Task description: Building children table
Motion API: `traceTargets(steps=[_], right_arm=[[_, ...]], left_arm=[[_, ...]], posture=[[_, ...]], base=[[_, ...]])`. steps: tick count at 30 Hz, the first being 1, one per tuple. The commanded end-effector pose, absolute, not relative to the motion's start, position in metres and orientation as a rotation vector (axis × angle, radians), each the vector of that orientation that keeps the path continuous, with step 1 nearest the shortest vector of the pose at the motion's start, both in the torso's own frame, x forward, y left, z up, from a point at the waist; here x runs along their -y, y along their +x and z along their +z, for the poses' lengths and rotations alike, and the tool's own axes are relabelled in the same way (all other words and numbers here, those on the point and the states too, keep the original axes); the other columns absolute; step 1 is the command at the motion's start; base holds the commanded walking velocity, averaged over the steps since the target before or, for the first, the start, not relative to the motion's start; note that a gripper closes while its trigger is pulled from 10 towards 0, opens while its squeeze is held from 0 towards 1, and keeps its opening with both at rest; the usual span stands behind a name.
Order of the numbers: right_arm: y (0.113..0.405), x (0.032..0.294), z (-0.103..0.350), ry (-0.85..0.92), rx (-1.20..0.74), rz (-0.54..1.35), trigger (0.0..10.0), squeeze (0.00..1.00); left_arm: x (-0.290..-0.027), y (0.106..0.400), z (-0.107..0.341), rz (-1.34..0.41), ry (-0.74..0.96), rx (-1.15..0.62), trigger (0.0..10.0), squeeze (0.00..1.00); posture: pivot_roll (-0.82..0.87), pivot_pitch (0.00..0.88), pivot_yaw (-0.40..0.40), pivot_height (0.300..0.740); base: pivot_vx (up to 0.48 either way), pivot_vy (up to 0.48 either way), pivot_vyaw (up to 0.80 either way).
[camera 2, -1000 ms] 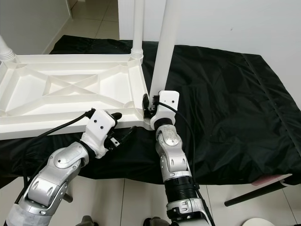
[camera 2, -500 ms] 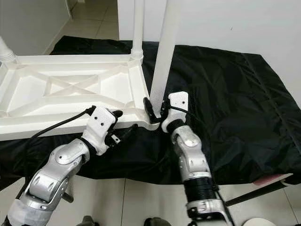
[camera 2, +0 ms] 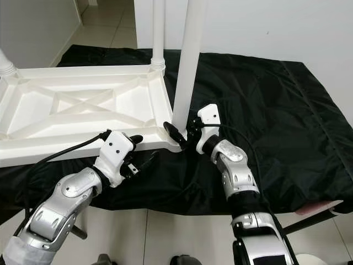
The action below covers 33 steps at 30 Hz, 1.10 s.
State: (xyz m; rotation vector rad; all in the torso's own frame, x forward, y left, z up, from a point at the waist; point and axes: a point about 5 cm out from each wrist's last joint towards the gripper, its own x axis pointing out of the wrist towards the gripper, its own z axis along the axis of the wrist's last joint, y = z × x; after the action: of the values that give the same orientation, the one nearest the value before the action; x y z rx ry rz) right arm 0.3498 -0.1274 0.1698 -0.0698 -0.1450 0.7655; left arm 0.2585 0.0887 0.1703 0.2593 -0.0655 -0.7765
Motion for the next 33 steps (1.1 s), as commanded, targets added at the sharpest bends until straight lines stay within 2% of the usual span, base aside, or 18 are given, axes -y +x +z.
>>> traceTargets(steps=[1,3,4,7,8,9,11,17,18,19,23,28,33], right_arm=[[0.353,0.124,0.166,-0.125,0.120,0.828,10.0,0.00],[0.355,0.122,0.166,-0.128,0.110,0.840,10.0,0.00],[0.357,0.120,0.167,-0.131,0.109,0.846,8.8,0.00],[0.359,0.120,0.167,-0.131,0.111,0.851,8.8,0.00],[0.360,0.118,0.166,-0.138,0.104,0.864,3.0,0.00],[0.361,0.118,0.164,-0.141,0.092,0.876,0.2,0.00],[0.362,0.118,0.162,-0.145,0.076,0.884,0.0,0.00],[0.363,0.125,0.153,-0.159,0.038,0.878,0.0,0.00],[0.364,0.127,0.151,-0.159,0.029,0.865,1.6,0.00],[0.364,0.130,0.151,-0.157,0.027,0.846,10.0,0.00],[0.365,0.132,0.151,-0.155,0.030,0.822,10.0,0.00],[0.372,0.140,0.148,-0.124,0.002,0.587,10.0,0.00],[0.368,0.133,0.142,-0.119,0.013,0.544,10.0,0.00]], left_arm=[[-0.084,0.249,0.168,-0.931,0.259,0.045,10.0,0.00],[-0.083,0.248,0.167,-0.933,0.255,0.044,10.0,0.00],[-0.082,0.246,0.168,-0.936,0.247,0.046,10.0,0.00],[-0.081,0.246,0.168,-0.938,0.241,0.048,10.0,0.00],[-0.081,0.245,0.169,-0.940,0.238,0.050,10.0,0.00],[-0.079,0.245,0.168,-0.943,0.233,0.050,10.0,0.00],[-0.077,0.245,0.169,-0.946,0.232,0.052,10.0,0.00],[-0.076,0.245,0.169,-0.945,0.234,0.059,10.0,0.00],[-0.076,0.246,0.170,-0.938,0.229,0.060,10.0,0.00],[-0.076,0.246,0.171,-0.936,0.226,0.064,10.0,0.00],[-0.076,0.246,0.172,-0.939,0.224,0.068,10.0,0.00],[-0.079,0.246,0.170,-0.935,0.233,0.059,10.0,0.00],[-0.079,0.247,0.170,-0.937,0.234,0.061,10.0,0.00]], posture=[[-0.03,0.106,-0.028,0.740],[-0.03,0.105,-0.036,0.740],[-0.03,0.109,-0.038,0.740],[-0.03,0.109,-0.038,0.740],[-0.03,0.109,-0.039,0.740],[-0.03,0.107,-0.040,0.740],[-0.03,0.105,-0.041,0.740],[-0.02,0.098,-0.039,0.740],[-0.02,0.099,-0.040,0.740],[-0.02,0.096,-0.040,0.740],[-0.02,0.096,-0.040,0.740],[-0.02,0.078,-0.044,0.740],[-0.02,0.072,-0.047,0.740]], base=[[0.000,0.000,0.00],[0.000,0.000,0.00],[0.000,0.000,0.00],[0.000,0.000,0.00],[0.000,0.000,0.00],[0.000,0.000,0.00],[0.000,0.000,0.00],[0.000,0.000,0.00],[0.000,0.000,0.00],[0.000,0.000,0.00],[0.000,0.000,0.00],[0.000,0.000,0.00],[0.000,0.000,0.00]])
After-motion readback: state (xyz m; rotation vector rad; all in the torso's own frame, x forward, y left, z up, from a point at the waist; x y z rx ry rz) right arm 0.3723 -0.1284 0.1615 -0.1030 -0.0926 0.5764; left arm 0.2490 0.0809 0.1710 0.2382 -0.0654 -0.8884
